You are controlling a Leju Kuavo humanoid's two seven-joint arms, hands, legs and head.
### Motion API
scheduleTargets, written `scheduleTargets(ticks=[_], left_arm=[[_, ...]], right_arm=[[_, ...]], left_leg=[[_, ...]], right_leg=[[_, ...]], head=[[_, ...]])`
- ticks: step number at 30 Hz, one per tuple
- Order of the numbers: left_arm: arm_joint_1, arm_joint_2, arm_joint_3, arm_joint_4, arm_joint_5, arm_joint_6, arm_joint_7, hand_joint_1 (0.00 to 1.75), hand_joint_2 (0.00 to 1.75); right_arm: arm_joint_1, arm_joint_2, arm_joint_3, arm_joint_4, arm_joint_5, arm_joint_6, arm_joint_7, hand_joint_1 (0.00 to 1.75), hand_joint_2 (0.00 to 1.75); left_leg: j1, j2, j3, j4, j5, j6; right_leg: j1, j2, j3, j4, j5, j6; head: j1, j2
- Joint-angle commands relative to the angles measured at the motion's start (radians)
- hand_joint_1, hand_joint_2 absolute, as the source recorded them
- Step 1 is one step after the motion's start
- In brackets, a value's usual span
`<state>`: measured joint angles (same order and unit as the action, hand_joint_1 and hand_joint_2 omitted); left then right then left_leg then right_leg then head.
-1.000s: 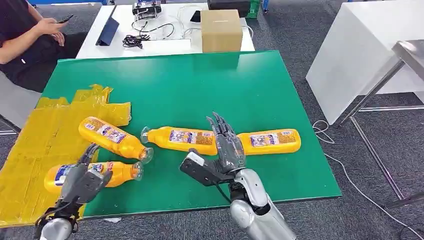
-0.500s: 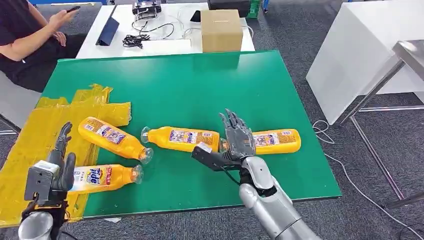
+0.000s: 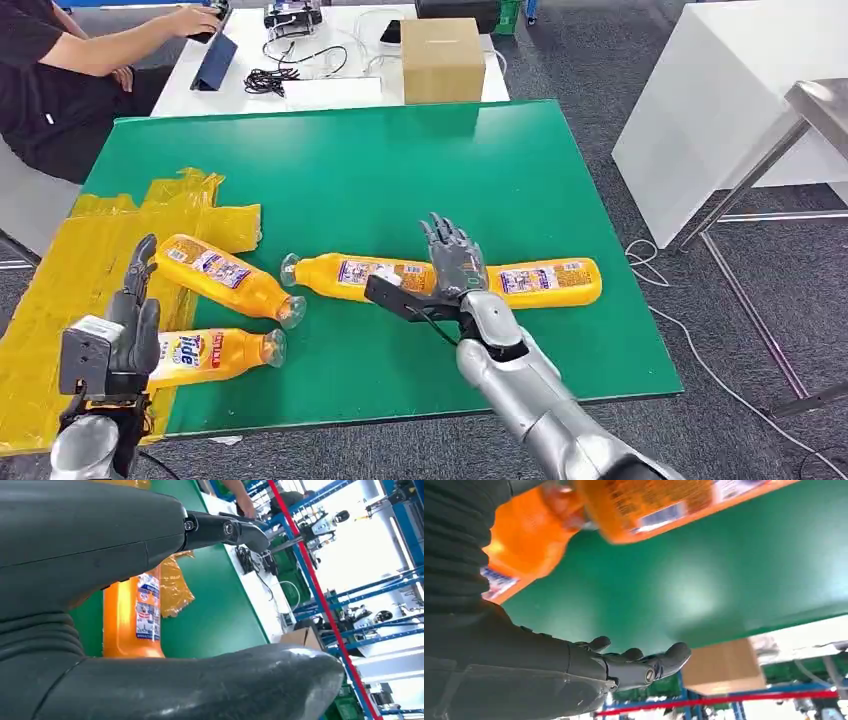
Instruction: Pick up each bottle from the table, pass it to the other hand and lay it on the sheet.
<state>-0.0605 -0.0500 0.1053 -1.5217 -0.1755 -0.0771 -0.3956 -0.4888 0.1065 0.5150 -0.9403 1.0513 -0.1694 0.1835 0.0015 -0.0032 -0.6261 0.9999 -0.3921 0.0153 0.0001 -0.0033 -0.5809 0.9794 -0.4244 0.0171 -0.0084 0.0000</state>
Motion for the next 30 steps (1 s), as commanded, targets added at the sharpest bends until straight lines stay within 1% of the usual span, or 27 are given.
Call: scheduleTargets(ticks=[1,4,8,16,18,22,24,25,26,30], left_arm=[[-0.035,0.003,-0.025,0.043,0.008,0.003,0.0,0.0,0.0],[-0.035,0.004,-0.026,0.045,0.008,0.002,0.0,0.0,0.0],[-0.035,0.004,-0.026,0.045,0.008,0.002,0.0,0.0,0.0],[-0.035,0.004,-0.026,0.045,0.008,0.002,0.0,0.0,0.0],[-0.036,0.003,-0.025,0.045,0.009,0.003,0.0,0.0,0.0],[-0.04,0.004,-0.027,0.049,0.017,0.002,0.002,0.0,0.0],[-0.039,0.003,-0.028,0.047,0.02,0.002,0.004,0.0,0.0],[-0.038,0.003,-0.027,0.045,0.021,0.002,0.005,0.0,0.0],[-0.037,0.002,-0.027,0.043,0.022,0.002,0.006,0.0,0.0],[-0.04,-0.001,-0.034,0.045,0.034,-0.011,0.011,0.0,0.0]], right_arm=[[-0.089,0.054,0.053,0.197,-0.03,0.014,-0.004,0.0,1.75],[-0.095,0.053,0.055,0.211,-0.037,0.007,-0.008,0.0,1.75],[-0.095,0.053,0.055,0.211,-0.037,0.007,-0.008,0.0,1.75],[-0.095,0.053,0.055,0.211,-0.037,0.007,-0.008,0.0,1.75],[-0.096,0.054,0.055,0.218,-0.038,0.011,-0.007,0.0,1.75],[-0.117,0.069,0.067,0.298,-0.044,0.04,0.02,0.0,1.75],[-0.14,0.079,0.093,0.369,-0.002,0.057,0.073,0.0,1.75],[-0.145,0.083,0.099,0.388,0.012,0.064,0.086,0.0,1.75],[-0.151,0.088,0.104,0.414,0.025,0.072,0.1,0.0,1.75],[-0.157,0.095,0.113,0.463,0.062,0.042,0.123,0.0,1.75]], left_leg=[[0.0,0.0,0.002,0.0,-0.001,0.0],[0.001,0.0,0.004,0.0,-0.002,-0.001],[0.0,-0.001,0.002,0.0,-0.001,0.0],[0.001,-0.001,0.003,0.0,-0.002,-0.001],[0.0,-0.001,0.001,0.0,-0.001,0.0],[0.0,0.0,0.002,0.0,-0.001,-0.001],[0.0,-0.001,0.002,0.0,-0.001,-0.001],[0.001,0.0,0.004,0.0,-0.002,-0.001],[0.0,0.0,0.002,0.0,-0.001,-0.001],[0.0,-0.001,0.003,0.0,-0.001,-0.001]], right_leg=[[0.0,0.0,0.002,0.0,-0.001,0.0],[0.0,0.0,0.004,-0.001,-0.001,0.001],[0.0,-0.001,0.002,0.0,-0.001,0.0],[0.001,-0.001,0.004,0.0,-0.001,0.0],[0.0,-0.001,0.001,0.0,-0.001,0.0],[0.0,0.0,0.003,0.0,-0.001,0.0],[0.0,0.0,0.003,-0.001,-0.001,0.0],[0.0,0.0,0.004,-0.001,-0.001,0.0],[0.0,0.0,0.003,0.0,-0.001,0.0],[0.0,-0.001,0.003,-0.001,-0.001,0.0]], head=[[0.0,0.0],[0.0,0.0],[0.0,0.0],[0.0,0.0],[0.0,0.0],[0.0,0.0],[0.0,0.0],[0.0,0.0],[0.0,0.0],[0.0,0.0]])
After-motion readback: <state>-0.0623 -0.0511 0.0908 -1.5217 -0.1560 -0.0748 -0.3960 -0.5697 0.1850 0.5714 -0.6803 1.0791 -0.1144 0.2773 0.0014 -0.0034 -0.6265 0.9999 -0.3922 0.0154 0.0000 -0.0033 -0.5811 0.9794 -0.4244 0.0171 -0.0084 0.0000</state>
